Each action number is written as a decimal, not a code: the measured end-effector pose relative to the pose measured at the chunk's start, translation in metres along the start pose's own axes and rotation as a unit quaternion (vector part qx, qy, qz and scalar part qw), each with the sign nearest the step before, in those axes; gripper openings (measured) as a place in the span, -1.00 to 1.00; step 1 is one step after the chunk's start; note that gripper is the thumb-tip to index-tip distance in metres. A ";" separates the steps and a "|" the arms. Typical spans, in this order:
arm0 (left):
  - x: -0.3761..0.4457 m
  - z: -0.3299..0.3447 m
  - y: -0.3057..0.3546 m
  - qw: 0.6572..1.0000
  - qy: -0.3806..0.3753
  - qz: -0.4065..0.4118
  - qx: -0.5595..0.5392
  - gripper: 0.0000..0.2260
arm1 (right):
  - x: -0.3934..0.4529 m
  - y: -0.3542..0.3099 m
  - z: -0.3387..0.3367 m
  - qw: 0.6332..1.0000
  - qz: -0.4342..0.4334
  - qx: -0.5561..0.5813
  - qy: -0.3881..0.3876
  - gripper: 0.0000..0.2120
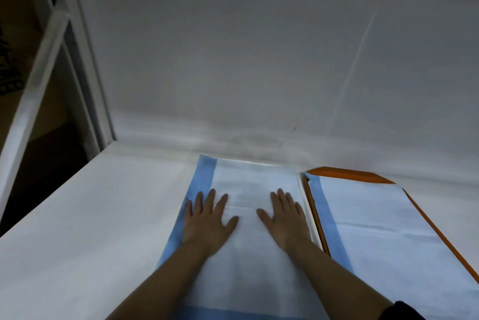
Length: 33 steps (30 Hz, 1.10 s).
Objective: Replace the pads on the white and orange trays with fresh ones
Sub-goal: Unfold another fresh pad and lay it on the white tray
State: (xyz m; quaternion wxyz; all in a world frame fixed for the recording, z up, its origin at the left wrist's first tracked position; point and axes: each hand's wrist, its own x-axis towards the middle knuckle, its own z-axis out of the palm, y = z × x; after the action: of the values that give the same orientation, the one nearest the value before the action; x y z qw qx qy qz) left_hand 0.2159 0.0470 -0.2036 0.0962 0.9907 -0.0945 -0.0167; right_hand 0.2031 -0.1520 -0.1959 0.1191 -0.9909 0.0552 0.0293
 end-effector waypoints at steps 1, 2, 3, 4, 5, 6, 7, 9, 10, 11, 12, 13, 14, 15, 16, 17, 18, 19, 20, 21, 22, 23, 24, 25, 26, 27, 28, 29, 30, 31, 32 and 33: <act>-0.001 0.000 0.001 1.000 0.003 -0.011 -0.003 -0.06 | 0.000 0.002 -0.002 1.000 0.007 -0.003 0.000 -0.23; -0.002 -0.001 0.002 1.000 0.003 -0.019 -0.009 -0.12 | 0.001 0.003 -0.002 1.000 0.009 -0.004 0.003 -0.27; -0.002 -0.001 0.003 1.000 0.003 -0.023 -0.011 -0.19 | 0.002 0.004 -0.002 1.000 0.009 -0.005 0.002 -0.27; -0.002 -0.001 0.003 1.000 -0.001 -0.025 -0.006 -0.25 | 0.002 0.004 -0.002 1.000 0.007 -0.007 -0.001 -0.25; -0.003 0.000 0.003 1.000 -0.002 -0.025 -0.003 -0.27 | 0.002 0.003 -0.002 1.000 0.009 -0.007 -0.005 -0.22; -0.004 0.000 0.004 1.000 -0.005 -0.023 -0.001 -0.25 | 0.002 0.003 -0.002 1.000 0.010 -0.008 -0.009 -0.22; -0.004 0.000 0.003 1.000 -0.005 -0.022 0.008 -0.21 | 0.003 0.002 -0.002 1.000 0.010 -0.013 -0.008 -0.26; -0.002 -0.005 0.003 0.999 0.017 -0.021 0.019 -0.24 | 0.005 -0.001 -0.006 0.999 0.012 -0.039 0.029 -0.44; 0.002 -0.006 0.004 0.998 0.058 -0.004 0.024 -0.30 | 0.007 -0.003 -0.010 0.996 0.008 -0.064 0.059 -0.54; 0.009 -0.009 0.006 0.996 0.087 0.019 0.029 -0.40 | 0.013 -0.005 -0.015 0.993 0.001 -0.087 0.083 -0.61; 0.018 -0.010 0.007 0.991 0.116 0.046 0.039 -0.49 | 0.018 -0.007 -0.020 0.991 -0.005 -0.096 0.095 -0.64; 0.027 -0.015 0.009 0.989 0.131 0.063 0.034 -0.56 | 0.024 -0.008 -0.022 0.990 -0.010 -0.099 0.098 -0.64; 0.039 -0.018 0.011 0.988 0.131 0.082 0.028 -0.57 | 0.033 -0.009 -0.024 0.990 -0.021 -0.098 0.096 -0.63; 0.046 -0.024 0.014 0.990 0.101 0.095 0.017 -0.56 | 0.039 -0.012 -0.023 0.992 -0.032 -0.074 0.094 -0.63; 0.059 -0.024 0.018 0.990 0.089 0.113 0.014 -0.52 | 0.047 -0.014 -0.021 0.993 -0.050 -0.040 0.097 -0.61; 0.067 -0.022 0.022 0.990 0.076 0.118 0.021 -0.49 | 0.054 -0.016 -0.017 0.993 -0.075 -0.001 0.096 -0.55; 0.074 -0.019 0.024 0.989 0.054 0.131 0.046 -0.48 | 0.059 -0.021 -0.014 0.991 -0.102 0.029 0.084 -0.45; 0.080 -0.018 0.027 0.988 0.019 0.144 0.057 -0.48 | 0.065 -0.025 -0.011 0.988 -0.129 0.045 0.067 -0.38; 0.083 -0.013 0.028 0.985 -0.001 0.161 0.060 -0.46 | 0.070 -0.027 -0.007 0.986 -0.152 0.051 0.047 -0.39; 0.088 -0.010 0.028 0.983 -0.009 0.175 0.057 -0.43 | 0.078 -0.030 -0.004 0.983 -0.171 0.055 0.035 -0.45; 0.091 -0.004 0.028 0.982 -0.009 0.182 0.038 -0.35 | 0.080 -0.030 -0.001 0.981 -0.180 0.061 0.030 -0.51; 0.096 -0.002 0.026 0.982 0.004 0.186 0.013 -0.23 | 0.085 -0.028 0.001 0.981 -0.182 0.061 0.031 -0.51; 0.098 0.000 0.021 0.982 0.014 0.187 -0.006 -0.12 | 0.087 -0.026 0.002 0.983 -0.173 0.045 0.028 -0.46; 0.099 0.002 0.015 0.983 0.021 0.182 -0.012 -0.05 | 0.088 -0.023 0.003 0.987 -0.159 0.022 0.028 -0.34; 0.101 0.003 0.008 0.984 0.026 0.176 -0.016 0.01 | 0.088 -0.019 0.002 0.989 -0.141 0.008 0.033 -0.15; 0.102 0.003 0.002 0.986 0.025 0.162 -0.014 0.07 | 0.089 -0.013 0.002 0.992 -0.120 0.002 0.036 0.05; 0.104 0.004 -0.004 0.989 0.021 0.149 -0.015 0.11 | 0.090 -0.008 0.002 0.994 -0.103 -0.003 0.040 0.16; 0.106 0.004 -0.009 0.990 0.017 0.136 -0.017 0.13 | 0.092 -0.003 0.001 0.995 -0.087 -0.007 0.043 0.21; 0.108 0.003 -0.012 0.992 0.011 0.122 -0.024 0.15 | 0.094 0.002 0.001 0.996 -0.072 -0.013 0.047 0.22; 0.110 0.004 -0.014 0.994 0.006 0.105 -0.031 0.16 | 0.094 0.005 0.001 0.997 -0.061 -0.018 0.047 0.23; 0.111 0.004 -0.014 0.996 0.008 0.087 -0.034 0.14 | 0.094 0.007 0.001 0.997 -0.052 -0.024 0.048 0.23; 0.111 0.004 -0.014 0.997 0.018 0.068 -0.034 0.11 | 0.093 0.007 0.001 0.998 -0.042 -0.024 0.049 0.24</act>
State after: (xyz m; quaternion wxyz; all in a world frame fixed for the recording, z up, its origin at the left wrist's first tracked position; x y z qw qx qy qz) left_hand 0.3271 0.0388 -0.2123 0.1325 0.9783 -0.1592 0.0040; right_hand 0.2947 -0.1678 -0.2047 0.0931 -0.9952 0.0181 -0.0226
